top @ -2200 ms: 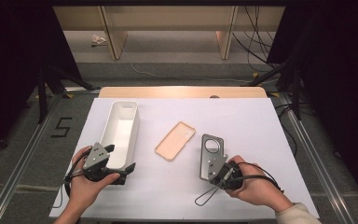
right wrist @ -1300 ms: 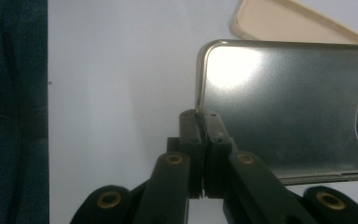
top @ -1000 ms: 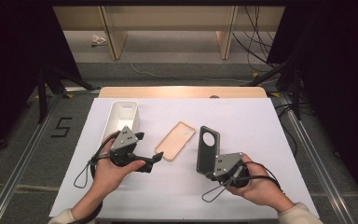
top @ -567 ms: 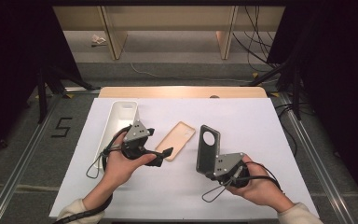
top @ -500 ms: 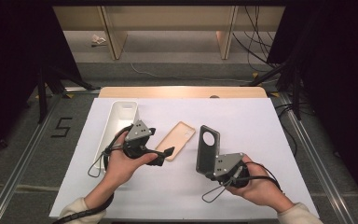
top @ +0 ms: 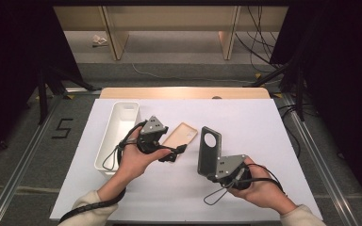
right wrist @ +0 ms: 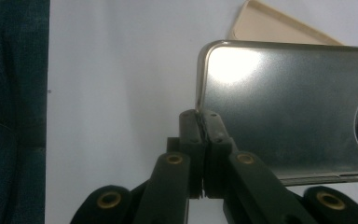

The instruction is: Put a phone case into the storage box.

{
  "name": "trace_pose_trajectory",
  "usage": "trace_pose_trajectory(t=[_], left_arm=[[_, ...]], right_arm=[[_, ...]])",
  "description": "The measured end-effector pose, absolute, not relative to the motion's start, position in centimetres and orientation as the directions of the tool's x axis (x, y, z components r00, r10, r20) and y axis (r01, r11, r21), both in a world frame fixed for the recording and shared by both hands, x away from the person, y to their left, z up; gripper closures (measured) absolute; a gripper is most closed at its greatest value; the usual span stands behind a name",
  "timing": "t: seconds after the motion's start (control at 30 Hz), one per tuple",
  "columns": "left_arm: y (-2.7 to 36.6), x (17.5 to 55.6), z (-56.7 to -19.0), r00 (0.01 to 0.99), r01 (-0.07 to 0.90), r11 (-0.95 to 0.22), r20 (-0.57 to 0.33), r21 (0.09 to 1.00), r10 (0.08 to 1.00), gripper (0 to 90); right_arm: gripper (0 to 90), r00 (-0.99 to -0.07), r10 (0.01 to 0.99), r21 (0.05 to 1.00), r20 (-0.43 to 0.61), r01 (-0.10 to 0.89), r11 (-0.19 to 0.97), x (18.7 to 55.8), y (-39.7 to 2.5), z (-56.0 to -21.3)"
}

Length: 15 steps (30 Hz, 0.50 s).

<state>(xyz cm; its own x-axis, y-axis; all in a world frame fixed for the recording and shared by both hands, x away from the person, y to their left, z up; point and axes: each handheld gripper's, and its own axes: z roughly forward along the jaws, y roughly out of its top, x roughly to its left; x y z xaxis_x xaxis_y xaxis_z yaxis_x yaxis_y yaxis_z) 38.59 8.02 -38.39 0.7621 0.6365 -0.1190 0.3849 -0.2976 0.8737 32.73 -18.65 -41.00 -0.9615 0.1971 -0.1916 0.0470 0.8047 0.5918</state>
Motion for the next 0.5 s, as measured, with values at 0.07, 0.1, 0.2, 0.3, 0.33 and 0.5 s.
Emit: trace_pose_trajectory(t=[0.07, 0.1, 0.2, 0.3, 0.33, 0.5], left_arm=[[7.7, 38.7, -38.4, 0.764, 0.385, -0.300, -0.119, 0.873, 0.634, 8.2], [7.2, 38.8, -38.5, 0.769, 0.388, -0.308, -0.121, 0.869, 0.628, 8.4], [6.7, 39.1, -38.5, 0.774, 0.393, -0.309, -0.131, 0.866, 0.619, 8.8], [5.7, 39.5, -38.6, 0.768, 0.417, -0.311, -0.148, 0.854, 0.623, 12.1], [5.7, 39.5, -38.6, 0.768, 0.417, -0.311, -0.148, 0.854, 0.623, 13.1], [4.3, 40.1, -38.8, 0.763, 0.456, -0.320, -0.180, 0.830, 0.621, 15.5]], right_arm=[[89.5, -0.962, 0.197, 0.592, -0.191, 0.047, 0.805, 32.7, -18.6, -41.0], [89.6, -0.962, 0.198, 0.592, -0.189, 0.049, 0.804, 32.7, -18.6, -41.0], [89.5, -0.962, 0.200, 0.592, -0.189, 0.051, 0.805, 32.7, -18.6, -41.0], [89.5, -0.963, 0.192, 0.592, -0.191, 0.043, 0.805, 32.7, -18.5, -41.0], [89.5, -0.963, 0.192, 0.592, -0.191, 0.043, 0.805, 32.7, -18.5, -41.0], [89.5, -0.962, 0.193, 0.593, -0.195, 0.041, 0.804, 32.6, -18.5, -41.0]])
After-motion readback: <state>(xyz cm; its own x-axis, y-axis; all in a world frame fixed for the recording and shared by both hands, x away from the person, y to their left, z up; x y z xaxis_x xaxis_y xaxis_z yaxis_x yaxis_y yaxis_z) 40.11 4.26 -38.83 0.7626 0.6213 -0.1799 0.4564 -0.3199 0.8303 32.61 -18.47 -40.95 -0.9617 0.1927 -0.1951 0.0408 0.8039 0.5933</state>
